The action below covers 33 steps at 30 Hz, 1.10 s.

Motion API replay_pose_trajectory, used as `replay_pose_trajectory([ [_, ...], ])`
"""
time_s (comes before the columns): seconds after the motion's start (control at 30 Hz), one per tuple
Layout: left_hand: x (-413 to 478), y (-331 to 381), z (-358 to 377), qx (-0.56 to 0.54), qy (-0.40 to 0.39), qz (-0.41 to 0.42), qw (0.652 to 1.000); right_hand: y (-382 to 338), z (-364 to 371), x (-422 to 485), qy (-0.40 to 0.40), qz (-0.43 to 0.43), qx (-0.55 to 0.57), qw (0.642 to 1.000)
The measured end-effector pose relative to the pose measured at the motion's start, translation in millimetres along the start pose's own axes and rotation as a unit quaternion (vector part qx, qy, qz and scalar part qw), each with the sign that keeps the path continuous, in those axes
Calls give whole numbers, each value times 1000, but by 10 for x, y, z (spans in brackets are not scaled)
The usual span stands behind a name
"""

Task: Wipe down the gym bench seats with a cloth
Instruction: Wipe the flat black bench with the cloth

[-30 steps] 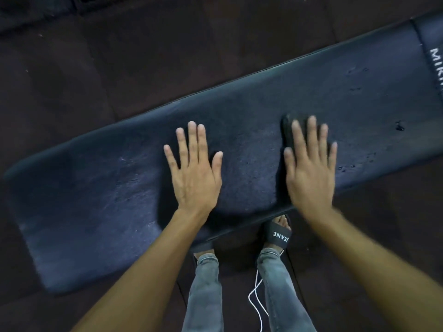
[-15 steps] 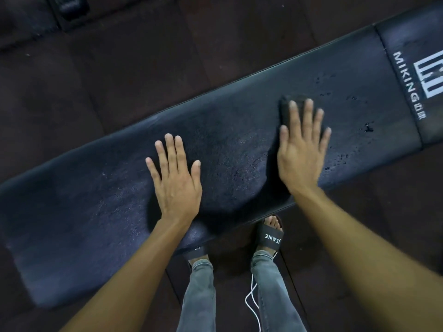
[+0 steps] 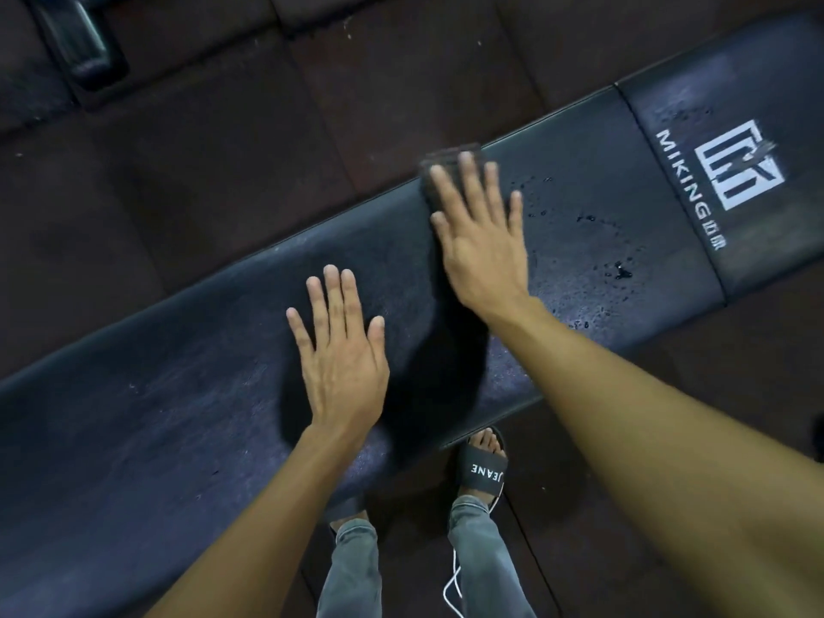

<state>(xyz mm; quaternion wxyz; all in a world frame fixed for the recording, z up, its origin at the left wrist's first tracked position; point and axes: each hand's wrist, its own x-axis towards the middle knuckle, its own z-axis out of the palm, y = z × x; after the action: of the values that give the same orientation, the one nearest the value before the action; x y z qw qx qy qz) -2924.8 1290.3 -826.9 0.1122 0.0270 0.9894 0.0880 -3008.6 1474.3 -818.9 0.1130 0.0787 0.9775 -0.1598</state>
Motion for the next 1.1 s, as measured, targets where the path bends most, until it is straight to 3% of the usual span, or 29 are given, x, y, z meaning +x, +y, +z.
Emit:
replay_pose_trajectory([
  [0.1,61,260,14,10,-15,61,998,472,-83,-253,41,113,14,993],
  [0.2,166,585,56,4,-12,59,998,740,-35,-959,62,191,24,979],
  [0.27,226,717,66,2,-10,46,999,769,67,-1456,40,153,-1,987],
  [0.33,261,747,79,3,-8,43,999,789,148,-1706,17,61,-41,997],
  [0.5,240,817,94,-8,-1,20,1000,840,-29,-767,7,-162,-74,984],
  [0.57,232,888,101,-7,1,2,1000,925,-171,-209,15,-140,-57,988],
  [0.63,249,973,93,-7,-7,12,1000,1169,-326,116,26,-40,-37,998],
  [0.7,331,1118,89,-1,-29,64,998,1462,-433,44,43,62,-22,997],
  [0.8,491,1422,127,8,-31,103,994,1663,-400,-616,64,146,-13,987],
  [0.93,563,1584,208,22,-17,64,998,1341,-89,-1380,39,82,-31,995],
  [1.1,568,1562,208,11,-16,73,997,1278,-231,-467,39,-46,-40,997],
])
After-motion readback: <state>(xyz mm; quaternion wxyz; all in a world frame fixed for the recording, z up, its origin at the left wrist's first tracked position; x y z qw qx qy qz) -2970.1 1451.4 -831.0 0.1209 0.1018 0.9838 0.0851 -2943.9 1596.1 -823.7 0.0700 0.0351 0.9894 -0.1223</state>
